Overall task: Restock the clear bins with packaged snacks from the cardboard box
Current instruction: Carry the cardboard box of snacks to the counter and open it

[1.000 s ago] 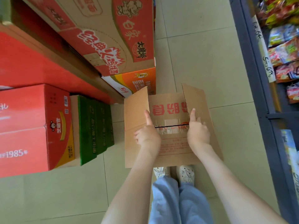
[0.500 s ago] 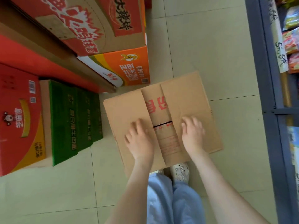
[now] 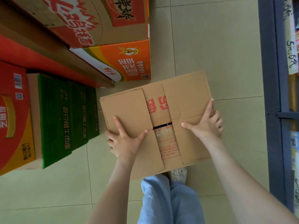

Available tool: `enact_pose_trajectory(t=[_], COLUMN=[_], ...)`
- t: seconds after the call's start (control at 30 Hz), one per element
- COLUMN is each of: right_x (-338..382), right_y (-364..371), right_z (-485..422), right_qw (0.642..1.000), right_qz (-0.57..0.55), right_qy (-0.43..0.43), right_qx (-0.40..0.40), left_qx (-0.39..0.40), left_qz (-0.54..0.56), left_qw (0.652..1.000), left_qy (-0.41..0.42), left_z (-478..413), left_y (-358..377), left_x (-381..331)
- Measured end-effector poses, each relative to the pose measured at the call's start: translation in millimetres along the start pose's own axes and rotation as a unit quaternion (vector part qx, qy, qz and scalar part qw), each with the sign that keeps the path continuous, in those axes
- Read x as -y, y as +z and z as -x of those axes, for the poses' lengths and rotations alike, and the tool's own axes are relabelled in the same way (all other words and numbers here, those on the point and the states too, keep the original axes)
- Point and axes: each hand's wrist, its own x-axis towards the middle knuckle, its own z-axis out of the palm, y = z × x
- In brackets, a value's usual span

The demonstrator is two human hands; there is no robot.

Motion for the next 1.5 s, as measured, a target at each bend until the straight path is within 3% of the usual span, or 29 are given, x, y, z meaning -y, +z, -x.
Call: enact_pose_trajectory(t=[0.4,0.73,1.07,1.5], right_x=[0,-3,-27,-14], right_y=[-33,-158,-256,-283], right_z=[12,130,306,489], right_qw=[0.998,0.994,0.985,0.972], right_qz=[-0.040,-0.067,-0.122,-0.103], right_qy=[-0.014,-0.020,-0.084,-0.162], right_qx=[-0.044,-0.082,-0.087,-0.138], left_qx=[0.018,0.016,-0.045,-0.110], left_qz=[0.054,0.097,0.123,0.140], left_qw=[0.998,0.993,0.987,0.978], left_qy=[0.038,0.072,0.087,0.113], left_z=[8,108,242,334], left_y=[-37,-157,-293,-408], left_x=[-20,-22,40,181])
